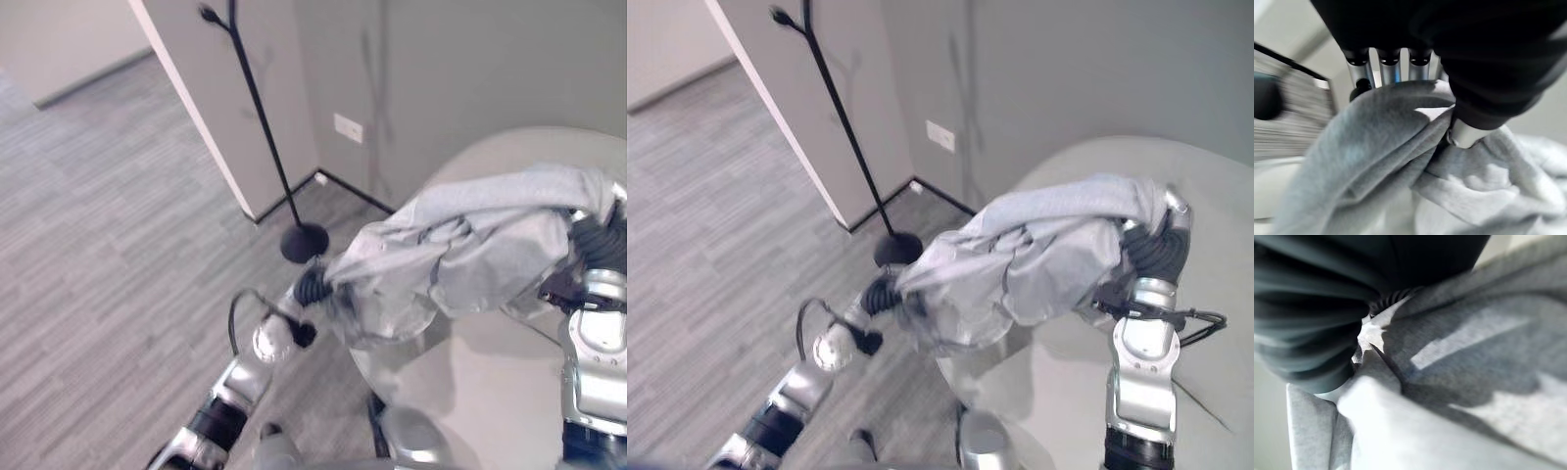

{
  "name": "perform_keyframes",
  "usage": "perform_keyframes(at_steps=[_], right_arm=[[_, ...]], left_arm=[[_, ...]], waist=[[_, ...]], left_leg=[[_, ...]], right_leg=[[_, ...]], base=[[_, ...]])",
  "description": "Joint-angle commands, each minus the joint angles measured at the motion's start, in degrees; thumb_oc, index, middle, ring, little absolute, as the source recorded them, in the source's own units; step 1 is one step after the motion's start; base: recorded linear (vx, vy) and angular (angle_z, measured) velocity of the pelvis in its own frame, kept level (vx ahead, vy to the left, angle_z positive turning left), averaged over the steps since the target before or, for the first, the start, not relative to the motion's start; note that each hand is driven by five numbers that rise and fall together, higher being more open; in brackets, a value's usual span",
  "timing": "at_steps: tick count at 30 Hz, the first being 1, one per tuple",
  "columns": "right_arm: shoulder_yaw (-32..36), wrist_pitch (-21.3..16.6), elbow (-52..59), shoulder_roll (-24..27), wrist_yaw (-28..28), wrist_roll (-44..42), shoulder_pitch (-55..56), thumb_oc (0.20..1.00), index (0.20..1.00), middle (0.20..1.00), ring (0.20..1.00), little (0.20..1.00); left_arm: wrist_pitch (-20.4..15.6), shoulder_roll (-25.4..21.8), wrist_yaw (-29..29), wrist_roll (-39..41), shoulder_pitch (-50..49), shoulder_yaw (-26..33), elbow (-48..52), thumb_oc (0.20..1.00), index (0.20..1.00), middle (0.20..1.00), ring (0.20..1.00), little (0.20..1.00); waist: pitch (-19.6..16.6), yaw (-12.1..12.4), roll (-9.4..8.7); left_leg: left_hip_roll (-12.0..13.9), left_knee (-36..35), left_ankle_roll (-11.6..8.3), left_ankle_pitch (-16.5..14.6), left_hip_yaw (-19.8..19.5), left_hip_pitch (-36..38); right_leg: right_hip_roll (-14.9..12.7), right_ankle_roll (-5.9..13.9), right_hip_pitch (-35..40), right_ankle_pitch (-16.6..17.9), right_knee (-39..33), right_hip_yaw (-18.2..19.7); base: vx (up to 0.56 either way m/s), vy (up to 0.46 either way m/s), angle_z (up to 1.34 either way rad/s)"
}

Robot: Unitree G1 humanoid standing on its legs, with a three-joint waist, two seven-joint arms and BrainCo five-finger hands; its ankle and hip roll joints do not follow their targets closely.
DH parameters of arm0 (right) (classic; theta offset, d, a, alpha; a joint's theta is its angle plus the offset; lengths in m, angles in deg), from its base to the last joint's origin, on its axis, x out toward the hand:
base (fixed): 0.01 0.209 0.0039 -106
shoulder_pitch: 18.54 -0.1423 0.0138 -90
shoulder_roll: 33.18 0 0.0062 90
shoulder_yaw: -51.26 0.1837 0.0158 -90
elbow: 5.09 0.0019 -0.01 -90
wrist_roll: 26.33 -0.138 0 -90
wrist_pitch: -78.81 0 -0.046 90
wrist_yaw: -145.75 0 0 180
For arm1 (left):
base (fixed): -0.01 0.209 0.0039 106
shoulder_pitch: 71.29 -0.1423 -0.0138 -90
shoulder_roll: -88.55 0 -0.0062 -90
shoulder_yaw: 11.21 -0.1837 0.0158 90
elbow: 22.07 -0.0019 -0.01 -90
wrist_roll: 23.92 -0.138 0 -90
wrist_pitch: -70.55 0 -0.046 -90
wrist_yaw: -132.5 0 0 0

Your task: Hang the clothes on the sofa on the clothes rack.

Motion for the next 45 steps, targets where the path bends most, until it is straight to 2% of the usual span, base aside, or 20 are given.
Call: perform_keyframes(at_steps=[1,2,4,5,8,9,11,13,15,17,21,23,26,30,33,34,36,39,41,45], right_arm=[[-0.54,-4.31,9.11,3.65,0.41,0.42,0.33,0.2,0.2,0.2,0.2,0.2],[-2.64,-3.94,9.12,3.86,0.04,0.1,-0.15,0.2,0.2,0.2,0.2,0.2],[-4.81,-3.4,10.07,3.04,-0.91,-0.84,0.39,0.2,0.2,0.2,0.2,0.2],[-4.13,-3.2,10.62,1.27,-1.39,-0.95,2.6,0.2,0.2,0.2,0.2,0.2],[-3.3,-2.77,9.42,0.1,-1.41,-0.88,2.08,0.2,0.2,0.2,0.2,0.2],[-4.07,-2.3,9.17,-0.64,-1.79,-0.86,-0.1,0.2,0.2,0.2,0.2,0.2],[-3.73,-2.12,9.29,-0.67,-2.41,-1.09,0.46,0.2,0.2,0.2,0.2,0.2],[-3.22,-2.79,8.91,0.3,-2.66,-1.02,1.6,0.2,0.2,0.2,0.2,0.2],[-2.58,-3.25,8.73,0.21,-2.76,-0.42,1.68,0.2,0.2,0.2,0.2,0.2],[-1.95,-3.34,8.45,0.58,-2.77,1.31,2.41,0.2,0.2,0.2,0.2,0.2],[-2.62,-3.7,8.8,2.21,-2.03,3.72,1.02,0.2,0.2,0.2,0.2,0.2],[-3.17,-3.1,6.5,5.95,-0.18,8.14,-1.68,0.2,0.2,0.2,0.2,0.2],[-2.42,-2.05,4.02,8.22,2.07,12.68,-4.59,0.2,0.2,0.2,0.2,0.2],[-2.36,-1.78,-0.77,14.4,4.84,15.82,-9.74,0.2,0.2,0.2,0.2,0.2],[-6.27,-1.67,-5.11,19.25,6.11,15.08,-15.95,0.2,0.2,0.2,0.2,0.2],[-8.3,-1.06,-13.36,28.65,9.04,19.38,-21.42,0.2,0.2,0.2,0.2,0.2],[-8.98,-0.65,-17.35,33.74,10.87,21.97,-24.65,0.2,0.2,0.2,0.2,0.2],[-14.85,1.31,-25.45,35.83,14.38,21.58,-37.07,0.2,0.2,0.2,0.2,0.2],[-18.91,2.55,-30.68,37.48,15.45,20.84,-44.0,0.2,0.2,0.2,0.2,0.2],[-26.81,3.07,-37.28,39.76,17.26,17.16,-54.31,0.2,0.2,0.2,0.2,0.2]], left_arm=[[-1.5,0.32,2.34,0.44,-1.75,6.49,5.5,0.2,0.2,0.2,0.2,0.2],[-1.14,0.33,3.48,0.36,-2.73,9.77,5.53,0.2,0.2,0.2,0.2,0.2],[-0.85,1.17,4.33,0.48,-2.53,12.42,5.5,0.2,0.2,0.2,0.2,0.2],[-1.51,1.95,4.62,0.76,-2.45,12.98,5.34,0.2,0.2,0.2,0.2,0.2],[-2.06,1.03,5.33,0.55,-2.7,14.94,5.63,0.2,0.2,0.2,0.2,0.2],[-1.99,-0.85,6.99,0.48,-3.36,17.92,7.09,0.2,0.2,0.2,0.2,0.2],[-2.08,-1.53,8.12,0.27,-5.64,21.06,8.5,0.2,0.2,0.2,0.2,0.2],[-3.02,-0.92,9.39,0.29,-9.71,24.41,10.53,0.2,0.2,0.2,0.2,0.2],[-2.75,-1.78,11.36,-1.13,-11.85,28.12,12.2,0.2,0.2,0.2,0.2,0.2],[-2.48,-0.37,15.95,-2.72,-11.68,34.8,14.17,0.2,0.2,0.2,0.2,0.2],[-2.12,-3.36,21.55,-5.36,-5.39,37.68,11.74,0.2,0.2,0.2,0.2,0.2],[-1.44,-7.31,24.91,-6.94,-0.04,38.14,8.31,0.2,0.2,0.2,0.2,0.2],[-1.46,-7.34,26.05,-7.33,3.01,38.02,7.36,0.2,0.2,0.2,0.2,0.2],[-1.29,-10.04,26.42,-8.87,8.89,35.11,5.8,0.2,0.2,0.2,0.2,0.2],[-1.21,-14.05,27.02,-9.42,16.35,30.54,0.98,0.2,0.2,0.2,0.2,0.2],[-0.43,-18.5,27.98,-10.3,21.66,27.93,-4.63,0.2,0.2,0.2,0.2,0.2],[0.19,-21.29,29.03,-10.83,24.48,26.33,-6.94,0.2,0.2,0.2,0.2,0.2],[2.2,-27.77,30.42,-8.72,32.03,22.59,-11.25,0.2,0.2,0.2,0.2,0.2],[3.28,-32.59,30.37,-8.89,36.57,20.91,-12.94,0.2,0.2,0.2,0.2,0.2],[2.31,-34.45,31.16,-7.07,44.64,15.0,-20.68,0.2,0.2,0.2,0.2,0.2]], waist=[[-4.36,2.11,-1.26],[-4.14,3.71,-1.65],[-3.48,5.11,-1.72],[-5.5,4.96,-1.22],[-5.6,4.83,-0.87],[-3.48,5.64,-0.07],[-2.94,6.3,0.32],[-3.7,5.66,0.02],[-4.4,5.27,-0.48],[-6.04,3.59,0.12],[-4.51,0.97,0.67],[-3.1,0.32,0.71],[-3.32,1.04,0.65],[-5.49,0.52,1.65],[-4.19,1.53,-2.81],[-2.84,1.81,-3.88],[-3.22,2.83,-2.92],[-2.64,8.19,-1.21],[-1.25,10.97,-1.83],[-4.61,11.57,-0.97]], left_leg=[[4.24,-0.39,1.03,7.24,-3.43,-4.58],[5.75,0.31,0.74,7.58,-7.22,-6.96],[5.28,5.39,-0.79,8.59,-9.86,-10.12],[2.57,5.36,-3.1,10.64,-7.0,-8.27],[-0.55,5.09,-2.29,9.36,-3.35,-5.84],[-0.54,2.07,-2.52,9.74,1.03,-0.24],[-2.15,-0.32,-2.29,9.29,3.63,3.6],[-6.91,-0.83,-1.51,6.66,4.28,4.98],[-8.83,-0.83,-1.49,5.32,6.43,5.78],[-11.86,-0.83,-0.12,3.22,6.06,7.98],[-13.09,-0.83,1.04,3.33,4.46,10.87],[-12.66,-0.83,1.38,3.97,4.04,12.75],[-12.45,-0.83,2.51,5.44,4.09,14.06],[-8.6,7.45,1.9,7.87,5.99,13.87],[-6.45,26.19,1.5,6.41,7.85,6.86],[-3.8,28.93,2.01,2.89,10.56,1.27],[-5.93,24.61,1.55,1.63,9.81,-0.85],[-12.09,4.99,0.85,4.8,2.86,-4.69],[-12.58,0.67,1.0,7.57,0.7,-5.05],[-12.38,-0.53,0.8,10.54,2.28,-3.7]], right_leg=[[-5.82,-0.55,10.07,6.88,-3.95,6.7],[-6.68,-0.49,9.57,7.21,-3.56,10.02],[-8.47,-0.66,8.89,7.64,-2.54,12.94],[-13.79,-1.42,8.84,8.52,-1.84,13.3],[-16.19,-2.45,6.95,8.05,2.2,11.52],[-18.86,-3.17,6.22,6.71,4.03,6.25],[-16.72,-2.67,5.75,7.21,6.63,3.62],[-9.29,-0.87,6.41,7.04,6.57,2.05],[-6.57,-0.26,8.0,5.94,4.49,-2.03],[0.66,-0.44,5.41,5.09,2.42,-1.92],[5.34,-1.57,-0.25,5.0,2.52,-1.37],[5.07,-2.12,-1.32,5.07,2.1,-2.8],[4.32,-1.57,1.21,5.88,1.62,-2.74],[2.32,-1.17,4.86,5.57,-0.15,-4.96],[-2.43,-1.28,9.47,8.2,-1.64,-6.03],[-2.66,-0.7,14.99,7.43,-3.37,-6.26],[-1.24,-0.62,17.4,7.18,-5.87,-4.51],[0.28,-1.11,19.63,6.58,-7.41,0.49],[-0.32,-1.35,19.44,6.38,-6.13,4.15],[-1.36,-1.62,18.17,6.98,-4.56,5.59]], base=[[0.24,0.381,-0.54],[0.17,0.433,-0.64],[0.23,0.812,-1.5],[0.32,1.069,-1.89],[0.29,0.806,-0.88],[0.25,0.76,-0.84],[0.18,0.605,-1.38],[0.12,0.578,-1.37],[0.11,0.419,-0.12],[0.19,0.37,-0.7],[0.14,0.188,0.03],[0.17,0.026,0.12],[0.13,-0.041,0.88],[0.19,-0.1,0.57],[0.26,-0.225,0.67],[0.41,-0.189,0.36],[0.35,-0.037,0.23],[0.3,-0.016,-0.65],[0.24,0.053,-1.76],[0.24,0.155,-1.46]])
